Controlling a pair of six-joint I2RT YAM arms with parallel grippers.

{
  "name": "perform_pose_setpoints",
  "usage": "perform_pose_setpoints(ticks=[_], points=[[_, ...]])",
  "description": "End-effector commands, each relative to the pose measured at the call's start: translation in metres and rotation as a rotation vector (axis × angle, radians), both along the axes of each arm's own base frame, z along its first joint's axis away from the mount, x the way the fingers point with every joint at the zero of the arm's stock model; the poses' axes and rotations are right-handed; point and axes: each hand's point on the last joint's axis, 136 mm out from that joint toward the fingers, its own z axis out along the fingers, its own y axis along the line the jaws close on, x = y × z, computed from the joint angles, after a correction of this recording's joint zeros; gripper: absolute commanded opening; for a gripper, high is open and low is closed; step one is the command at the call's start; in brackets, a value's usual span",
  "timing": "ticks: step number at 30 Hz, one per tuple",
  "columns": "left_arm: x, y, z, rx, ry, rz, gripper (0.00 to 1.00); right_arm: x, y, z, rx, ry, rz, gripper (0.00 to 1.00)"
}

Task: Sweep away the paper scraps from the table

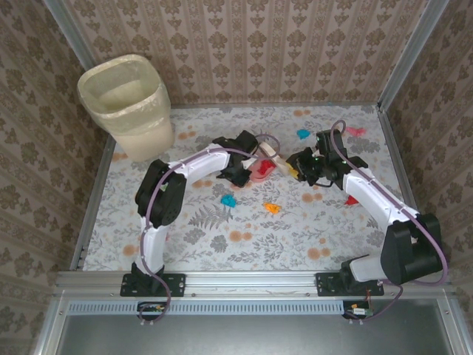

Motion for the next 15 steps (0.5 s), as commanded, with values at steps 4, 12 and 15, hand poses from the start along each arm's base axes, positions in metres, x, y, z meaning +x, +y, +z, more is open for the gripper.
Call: perform_pose_setpoints(ticks=[4, 12, 15], points=[[-0.001, -0.01, 0.029, -0.063, -0.109, -0.019, 0.0, -0.012, -0.003, 0.002, -0.076, -0.001, 0.061, 0.0], [0.001, -0.016, 0.04, -0.097, -0.166, -0.029, 0.0, -0.016, -0.014, 0.019, -0.149, -0.077, 0.069, 0.0], [0.001, -0.016, 0.043, -0.111, -0.179, -0.027, 0.0, -0.018, -0.021, 0.027, -0.185, -0.104, 0.065, 0.0]])
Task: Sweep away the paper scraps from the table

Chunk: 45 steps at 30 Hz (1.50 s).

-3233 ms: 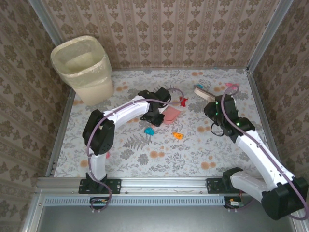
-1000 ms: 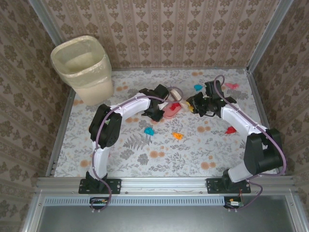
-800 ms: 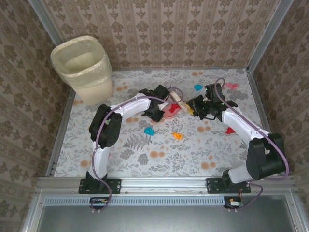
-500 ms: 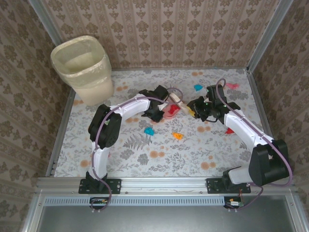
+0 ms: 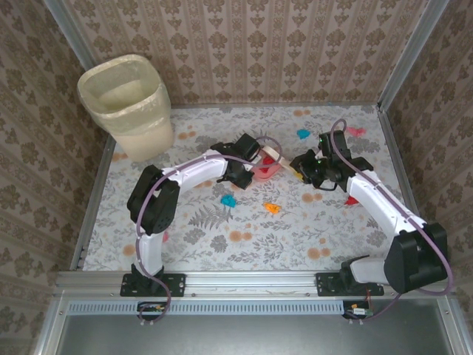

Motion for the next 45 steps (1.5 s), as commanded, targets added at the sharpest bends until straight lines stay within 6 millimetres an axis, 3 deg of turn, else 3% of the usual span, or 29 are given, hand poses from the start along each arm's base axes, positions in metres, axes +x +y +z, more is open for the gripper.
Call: perform_pose_setpoints(ticks=[1, 8, 15, 20, 23, 33, 39, 45], points=[[0.009, -0.004, 0.027, -0.062, -0.081, 0.008, 0.0, -0.003, -0.009, 0.022, -0.061, -0.066, 0.003, 0.0], [0.008, -0.006, 0.036, -0.095, -0.11, 0.007, 0.0, -0.012, -0.029, 0.052, -0.139, -0.216, -0.03, 0.0], [0.006, -0.002, 0.042, -0.122, -0.097, 0.043, 0.0, -0.019, -0.058, 0.068, -0.257, -0.399, -0.109, 0.0], [0.004, 0.001, 0.054, -0.162, -0.078, 0.072, 0.0, -0.031, -0.075, 0.066, -0.306, -0.575, -0.175, 0.0], [0.004, 0.006, 0.063, -0.168, -0.088, 0.098, 0.0, -0.036, -0.084, 0.053, -0.333, -0.623, -0.205, 0.0], [0.006, 0.035, 0.089, -0.178, -0.096, 0.238, 0.0, -0.036, -0.065, 0.025, -0.375, -0.739, -0.112, 0.0], [0.008, 0.059, 0.111, -0.2, -0.102, 0.349, 0.0, -0.036, -0.035, 0.004, -0.496, -0.801, -0.001, 0.0], [0.008, 0.082, 0.147, -0.278, -0.125, 0.444, 0.0, -0.028, -0.006, -0.015, -0.52, -0.788, 0.116, 0.0]])
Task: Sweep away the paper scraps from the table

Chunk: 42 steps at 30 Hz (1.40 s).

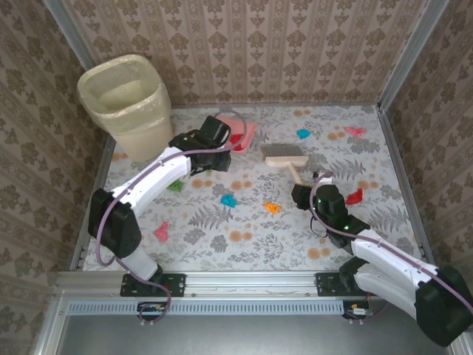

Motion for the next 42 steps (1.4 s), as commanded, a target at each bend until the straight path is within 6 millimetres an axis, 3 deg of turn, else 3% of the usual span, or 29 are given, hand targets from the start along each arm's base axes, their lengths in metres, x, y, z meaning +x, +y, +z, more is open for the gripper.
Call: perform_pose_setpoints(ticks=[1, 8, 15, 26, 32, 42], points=[[-0.001, 0.017, 0.038, -0.068, -0.034, 0.086, 0.0, 0.014, 0.009, 0.023, -0.022, -0.121, 0.011, 0.0], [0.001, 0.038, 0.084, -0.128, -0.072, 0.14, 0.0, 0.013, 0.023, 0.022, -0.044, -0.127, 0.065, 0.0], [0.017, 0.07, 0.124, -0.209, -0.113, 0.261, 0.0, 0.014, 0.026, 0.02, -0.054, -0.118, 0.079, 0.0], [0.061, 0.15, 0.206, -0.499, -0.252, 0.526, 0.0, 0.017, 0.037, 0.009, -0.107, -0.072, 0.113, 0.0], [0.087, 0.178, 0.23, -0.72, -0.251, 0.603, 0.0, 0.017, 0.04, 0.01, -0.136, -0.076, 0.125, 0.0], [0.122, 0.199, 0.243, -0.995, -0.206, 0.664, 0.0, 0.017, 0.045, 0.007, -0.169, -0.065, 0.14, 0.0]])
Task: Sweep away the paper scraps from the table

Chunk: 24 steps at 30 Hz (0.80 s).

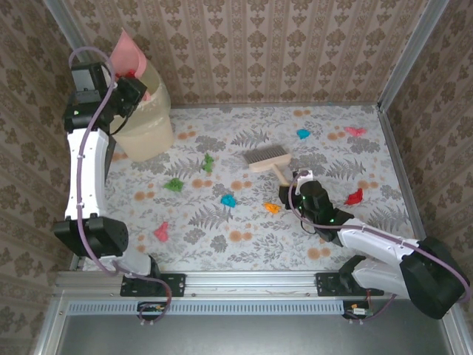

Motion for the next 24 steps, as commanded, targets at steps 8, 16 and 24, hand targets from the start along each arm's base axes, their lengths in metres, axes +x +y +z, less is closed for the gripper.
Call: perform_pose_setpoints(ticks=[8, 16, 24], points=[[0.026, 0.02, 0.041, -0.287, -0.131, 0.058, 0.0, 0.009, 0.008, 0.017, -0.022, -0.048, 0.004, 0.0], [0.046, 0.025, 0.043, -0.46, -0.151, 0.062, 0.0, 0.01, 0.009, 0.015, -0.036, -0.043, 0.008, 0.0], [0.066, 0.029, 0.029, -0.628, -0.161, 0.088, 0.0, 0.01, 0.011, 0.015, -0.047, -0.042, 0.011, 0.0]])
